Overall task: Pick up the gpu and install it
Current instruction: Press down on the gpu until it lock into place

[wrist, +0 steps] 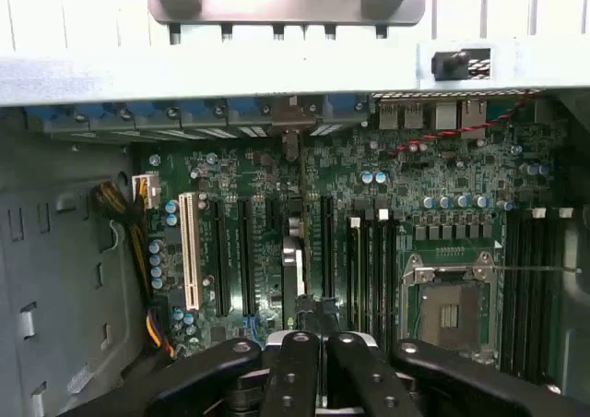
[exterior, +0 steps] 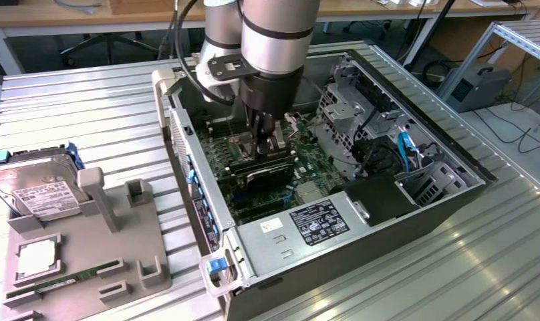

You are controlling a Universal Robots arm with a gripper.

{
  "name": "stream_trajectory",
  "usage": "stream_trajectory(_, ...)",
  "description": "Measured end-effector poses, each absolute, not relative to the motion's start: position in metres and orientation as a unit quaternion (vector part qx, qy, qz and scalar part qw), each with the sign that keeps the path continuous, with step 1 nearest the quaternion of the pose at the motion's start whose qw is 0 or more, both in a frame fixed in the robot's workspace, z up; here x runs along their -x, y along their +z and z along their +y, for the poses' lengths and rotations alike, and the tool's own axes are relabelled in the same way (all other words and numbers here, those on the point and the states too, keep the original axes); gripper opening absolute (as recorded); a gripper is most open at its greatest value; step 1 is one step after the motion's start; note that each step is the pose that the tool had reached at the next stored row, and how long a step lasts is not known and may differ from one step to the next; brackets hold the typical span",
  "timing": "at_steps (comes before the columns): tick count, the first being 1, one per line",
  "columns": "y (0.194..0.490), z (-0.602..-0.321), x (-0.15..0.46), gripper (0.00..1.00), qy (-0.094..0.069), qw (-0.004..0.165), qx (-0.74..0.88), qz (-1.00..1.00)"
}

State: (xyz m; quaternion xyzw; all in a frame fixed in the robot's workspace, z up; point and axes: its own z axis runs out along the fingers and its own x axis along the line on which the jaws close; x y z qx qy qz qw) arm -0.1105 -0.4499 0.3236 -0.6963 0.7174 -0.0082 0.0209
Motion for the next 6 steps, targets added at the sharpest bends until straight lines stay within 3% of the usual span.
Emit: stream_trajectory(6, 0.3252, -0.4499, 0.1097, 0.11, -0.008, 0.021, 0.696, 0.717)
